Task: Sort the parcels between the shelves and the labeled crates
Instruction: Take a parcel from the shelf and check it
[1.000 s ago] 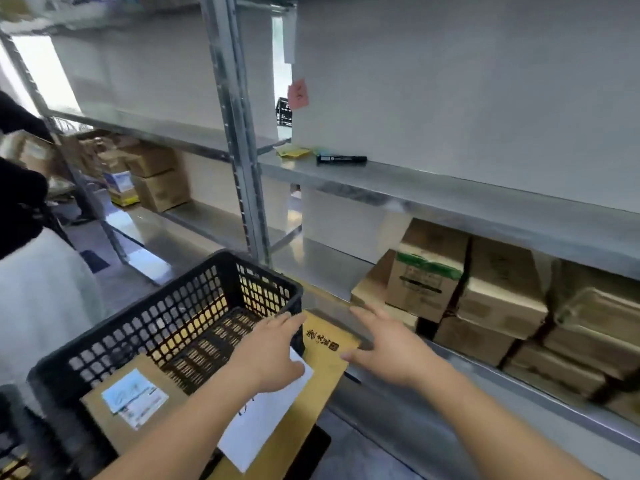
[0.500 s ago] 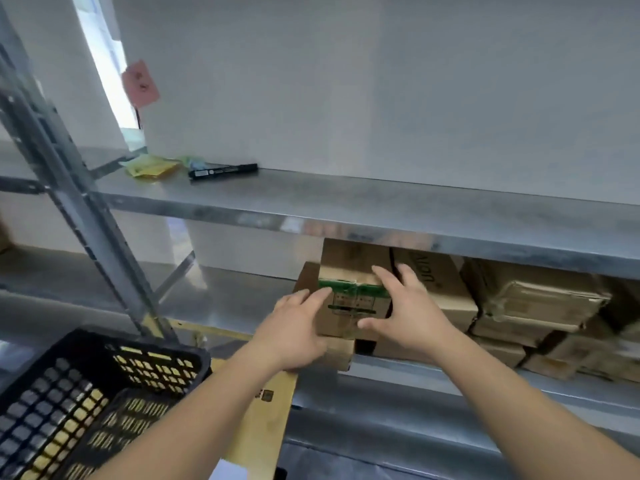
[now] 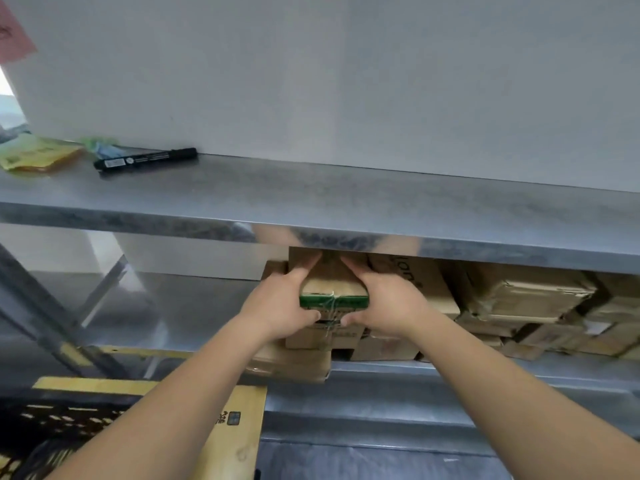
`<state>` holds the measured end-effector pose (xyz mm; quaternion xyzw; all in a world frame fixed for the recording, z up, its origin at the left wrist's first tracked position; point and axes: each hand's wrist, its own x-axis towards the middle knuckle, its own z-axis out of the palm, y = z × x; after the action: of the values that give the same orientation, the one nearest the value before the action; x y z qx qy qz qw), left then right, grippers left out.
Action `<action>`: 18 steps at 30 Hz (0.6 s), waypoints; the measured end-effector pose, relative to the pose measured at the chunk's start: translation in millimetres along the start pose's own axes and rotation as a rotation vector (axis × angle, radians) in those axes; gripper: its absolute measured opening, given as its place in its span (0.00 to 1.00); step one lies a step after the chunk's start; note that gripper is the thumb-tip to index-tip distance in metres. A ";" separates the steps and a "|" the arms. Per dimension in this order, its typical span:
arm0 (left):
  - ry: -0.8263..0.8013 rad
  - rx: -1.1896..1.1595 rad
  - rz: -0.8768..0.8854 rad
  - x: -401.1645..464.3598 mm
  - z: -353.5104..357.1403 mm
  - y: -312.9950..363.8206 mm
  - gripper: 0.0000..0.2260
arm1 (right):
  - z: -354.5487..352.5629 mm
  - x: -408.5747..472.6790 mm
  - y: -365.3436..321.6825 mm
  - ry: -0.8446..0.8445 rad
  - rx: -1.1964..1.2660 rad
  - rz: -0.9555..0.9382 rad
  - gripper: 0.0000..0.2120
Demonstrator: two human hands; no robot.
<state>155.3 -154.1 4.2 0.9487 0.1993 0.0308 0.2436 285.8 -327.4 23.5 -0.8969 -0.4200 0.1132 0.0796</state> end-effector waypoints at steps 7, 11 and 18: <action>0.019 -0.076 -0.015 6.8 1.8 -7.0 0.47 | 2.1 6.7 2.0 0.053 0.038 -0.032 0.56; 0.035 -0.099 -0.041 -11.9 -4.0 -3.4 0.48 | 2.3 -3.6 1.5 0.061 0.086 -0.093 0.54; 0.139 -0.175 -0.142 -74.7 -6.4 21.6 0.34 | 3.7 -42.3 5.6 -0.015 0.391 -0.251 0.53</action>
<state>93.6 -197.9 22.9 0.9029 0.2791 0.0962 0.3125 262.6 -363.4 24.4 -0.8043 -0.4988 0.1884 0.2621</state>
